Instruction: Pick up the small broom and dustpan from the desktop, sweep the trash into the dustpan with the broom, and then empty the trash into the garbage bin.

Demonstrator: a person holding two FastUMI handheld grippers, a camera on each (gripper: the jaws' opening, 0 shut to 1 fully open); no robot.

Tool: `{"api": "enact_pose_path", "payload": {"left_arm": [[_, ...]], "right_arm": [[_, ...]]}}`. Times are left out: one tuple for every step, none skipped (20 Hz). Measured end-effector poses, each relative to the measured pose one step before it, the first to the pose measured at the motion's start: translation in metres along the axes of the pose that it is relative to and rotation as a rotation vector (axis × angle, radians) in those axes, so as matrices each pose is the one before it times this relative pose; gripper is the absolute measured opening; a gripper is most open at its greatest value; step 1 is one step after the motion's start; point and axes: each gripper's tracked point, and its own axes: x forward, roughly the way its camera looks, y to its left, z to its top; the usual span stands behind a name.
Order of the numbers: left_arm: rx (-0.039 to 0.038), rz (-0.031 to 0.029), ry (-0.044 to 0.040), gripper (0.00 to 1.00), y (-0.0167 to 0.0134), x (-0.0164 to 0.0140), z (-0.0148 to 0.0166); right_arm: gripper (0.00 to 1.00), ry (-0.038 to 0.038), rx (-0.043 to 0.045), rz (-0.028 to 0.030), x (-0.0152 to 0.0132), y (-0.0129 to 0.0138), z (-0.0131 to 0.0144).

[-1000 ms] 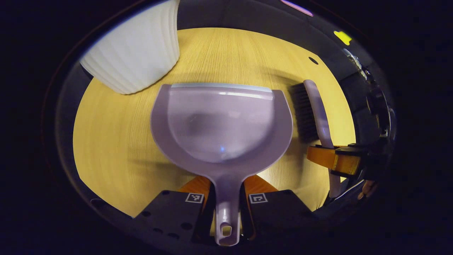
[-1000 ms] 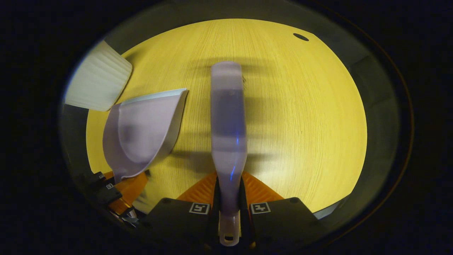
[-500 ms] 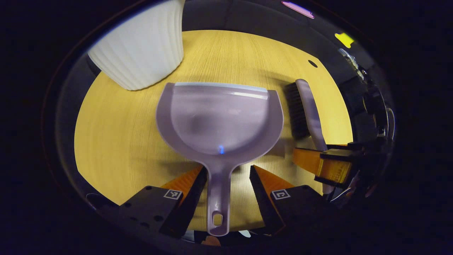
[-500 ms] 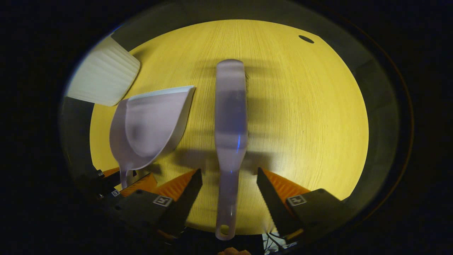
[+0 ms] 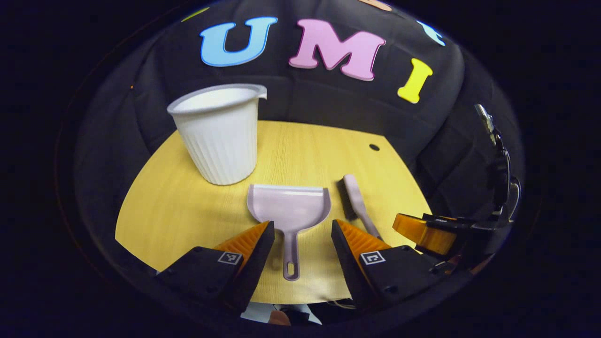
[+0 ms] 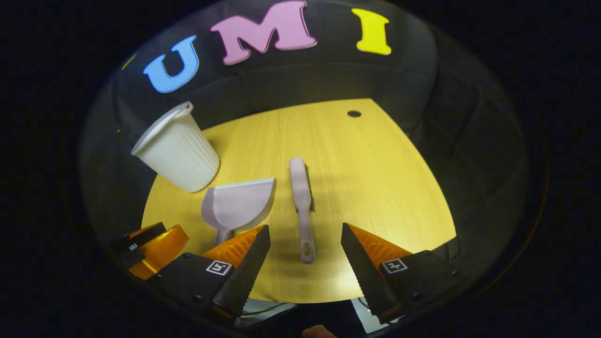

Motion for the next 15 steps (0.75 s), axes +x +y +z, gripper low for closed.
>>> {"api": "enact_pose_path", "payload": {"left_arm": [[0.01971, 0.00742, -0.07296, 0.74, 0.00229, -0.01880, 0.00812], [0.02346, 0.01541, -0.07039, 0.74, 0.00275, -0.01689, 0.00631], [0.02284, 0.01240, -0.06391, 0.74, 0.00455, -0.01524, 0.00883], [0.01812, 0.00445, -0.06535, 0.74, 0.00295, -0.01250, 0.00820], [0.00740, -0.00115, -0.06066, 0.74, 0.00240, -0.01424, 0.01037], [-0.00634, -0.00454, -0.04613, 0.74, 0.00055, -0.01007, 0.00800], [-0.01165, -0.00442, -0.03772, 0.74, -0.00034, -0.01175, 0.00823], [-0.00786, -0.01113, -0.03366, 0.74, -0.00105, -0.01233, 0.00870], [0.00097, -0.00359, -0.01671, 0.73, 0.00147, -0.00856, 0.00502], [0.00922, 0.00820, -0.00624, 0.73, 0.00229, -0.00686, 0.00065], [0.01236, 0.01268, -0.00585, 0.74, 0.00114, -0.00522, 0.00258], [0.00921, 0.00737, -0.01185, 0.74, -0.00213, -0.00090, 0.00131], [0.00288, 0.00085, -0.01355, 0.74, -0.00202, -0.00196, 0.00328], [-0.00125, -0.00122, -0.00516, 0.74, 0.00054, 0.00006, -0.00097], [-0.00526, -0.00134, -0.00404, 0.73, -0.00077, -0.00060, 0.00022]], "right_arm": [[0.99, -0.08409, -0.01707, -0.01143, -0.02614, 0.00112, 0.00881], [0.99, -0.09366, -0.01591, -0.00057, -0.02369, 0.00256, 0.01536], [0.99, -0.10462, -0.01254, 0.00201, -0.02330, 0.00400, 0.01813], [0.99, -0.11223, -0.01182, -0.00093, -0.02065, 0.00220, 0.02143], [0.98, -0.10104, -0.00788, 0.00165, -0.01599, 0.00248, 0.01247], [0.98, -0.07374, 0.00204, 0.01155, -0.01155, 0.00399, 0.00608], [0.98, -0.04668, 0.00898, 0.01650, -0.00629, 0.00221, -0.00525], [0.98, -0.02272, 0.00321, 0.01385, -0.00126, 0.00097, -0.00427], [0.98, -0.01323, -0.00372, 0.01087, -0.00180, -0.00426, 0.00203], [0.98, -0.00628, -0.00443, 0.00876, -0.00058, -0.00246, -0.00055], [0.98, -0.00805, 0.00071, 0.01120, -0.00098, 0.00257, 0.00083], [0.98, -0.00652, 0.00146, 0.01060, 0.00150, 0.00126, 0.00002], [0.98, -0.01482, -0.00169, 0.00802, -0.00070, -0.00058, 0.00169], [0.98, -0.01677, -0.00875, 0.00860, 0.00053, 0.00009, 0.00057], [0.98, -0.01811, -0.01018, 0.00516, -0.00005, 0.00082, 0.00037]]}}
